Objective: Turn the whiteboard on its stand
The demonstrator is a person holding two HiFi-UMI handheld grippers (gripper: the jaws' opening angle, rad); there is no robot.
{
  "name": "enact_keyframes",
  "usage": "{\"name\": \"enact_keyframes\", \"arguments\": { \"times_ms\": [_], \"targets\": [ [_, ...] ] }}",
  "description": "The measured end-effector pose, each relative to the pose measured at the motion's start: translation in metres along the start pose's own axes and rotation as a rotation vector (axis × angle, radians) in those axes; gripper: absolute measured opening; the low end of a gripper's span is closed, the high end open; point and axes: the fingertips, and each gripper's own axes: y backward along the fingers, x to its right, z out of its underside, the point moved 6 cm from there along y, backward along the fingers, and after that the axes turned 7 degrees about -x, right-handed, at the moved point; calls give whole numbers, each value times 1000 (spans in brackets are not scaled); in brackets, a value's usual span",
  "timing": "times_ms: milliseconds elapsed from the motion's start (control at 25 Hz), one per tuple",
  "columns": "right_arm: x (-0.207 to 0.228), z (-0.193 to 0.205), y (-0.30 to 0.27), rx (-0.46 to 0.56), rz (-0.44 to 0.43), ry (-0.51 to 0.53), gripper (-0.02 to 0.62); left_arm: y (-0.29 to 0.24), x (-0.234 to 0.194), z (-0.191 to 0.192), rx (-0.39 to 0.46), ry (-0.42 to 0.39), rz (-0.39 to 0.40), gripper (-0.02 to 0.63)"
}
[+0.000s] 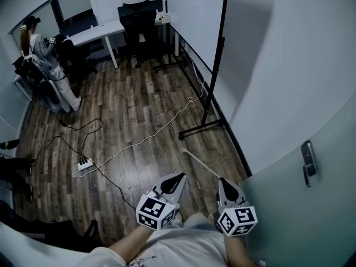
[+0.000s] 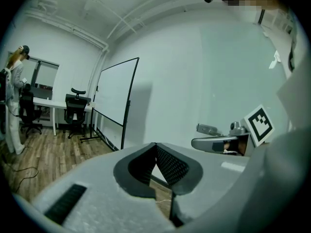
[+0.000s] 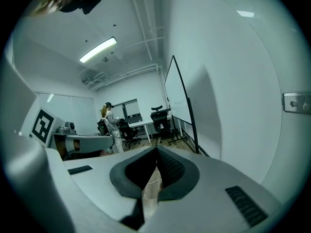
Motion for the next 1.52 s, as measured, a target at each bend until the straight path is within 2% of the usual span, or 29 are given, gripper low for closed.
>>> {"name": "enact_keyframes", "arguments": {
  "times_ms": [320, 520, 840, 1200, 1520],
  "targets": [
    [7, -6, -27, 1, 7, -26, 6, -22, -21, -10, -1, 18, 25, 11],
    [26, -25, -68, 11, 19, 22, 6, -59, -45, -25, 1, 8, 29, 11],
    [78, -86, -148, 52, 20, 133, 6, -140, -99, -63, 8, -9, 10, 11],
    [150, -161, -223, 64, 4, 175, 6, -235, -141, -124, 31, -15, -17, 11],
    [195, -194, -273, 62, -37, 192, 6, -294, -163, -154, 47, -17, -48, 11]
  ]
}}
